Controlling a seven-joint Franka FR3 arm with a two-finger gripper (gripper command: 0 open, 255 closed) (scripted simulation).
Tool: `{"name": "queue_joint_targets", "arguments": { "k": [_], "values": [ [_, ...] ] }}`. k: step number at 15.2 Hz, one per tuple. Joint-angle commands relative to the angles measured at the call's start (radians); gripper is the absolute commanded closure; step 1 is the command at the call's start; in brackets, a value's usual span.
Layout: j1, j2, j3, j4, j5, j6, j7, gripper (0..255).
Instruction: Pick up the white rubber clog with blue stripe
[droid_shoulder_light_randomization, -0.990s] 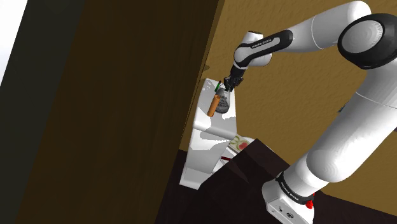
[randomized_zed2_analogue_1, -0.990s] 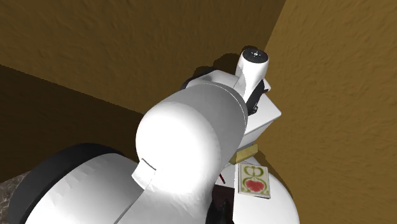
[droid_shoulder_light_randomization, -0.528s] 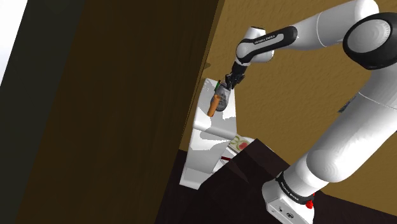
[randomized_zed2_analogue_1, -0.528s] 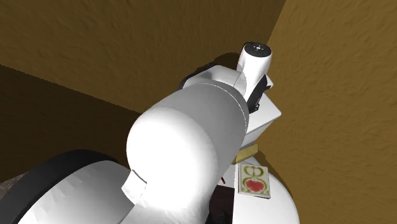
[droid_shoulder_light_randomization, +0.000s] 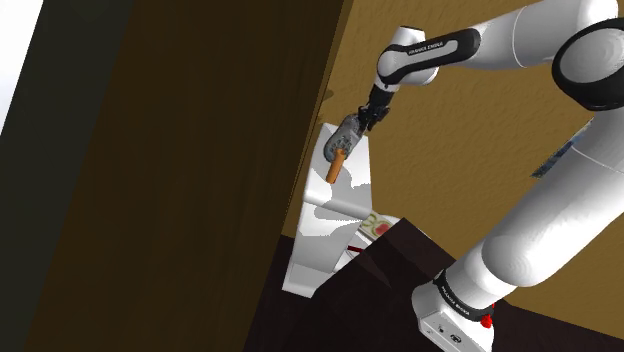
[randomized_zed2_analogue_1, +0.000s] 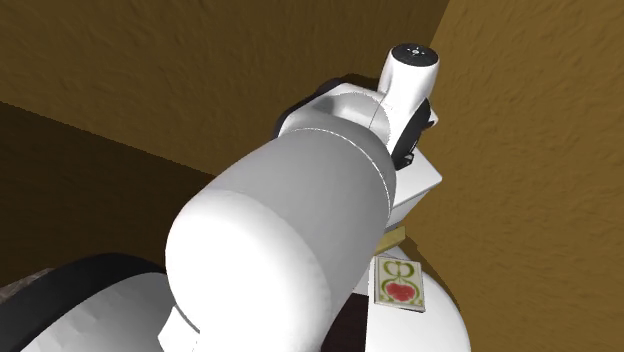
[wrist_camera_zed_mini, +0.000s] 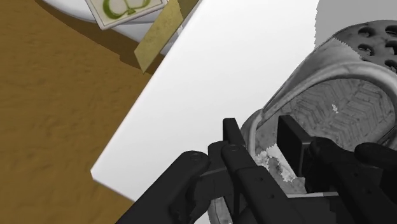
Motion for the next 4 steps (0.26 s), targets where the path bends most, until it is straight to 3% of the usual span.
{"name": "queue_joint_targets", "arguments": {
  "k": [1,4],
  "values": [
    [0.001,-0.013,0.001,0.014,-0.003,-0.027,0.002,255],
    [0.002,-0.019,0.001,0.023,-0.003,-0.041,0.002,255]
  ]
}}
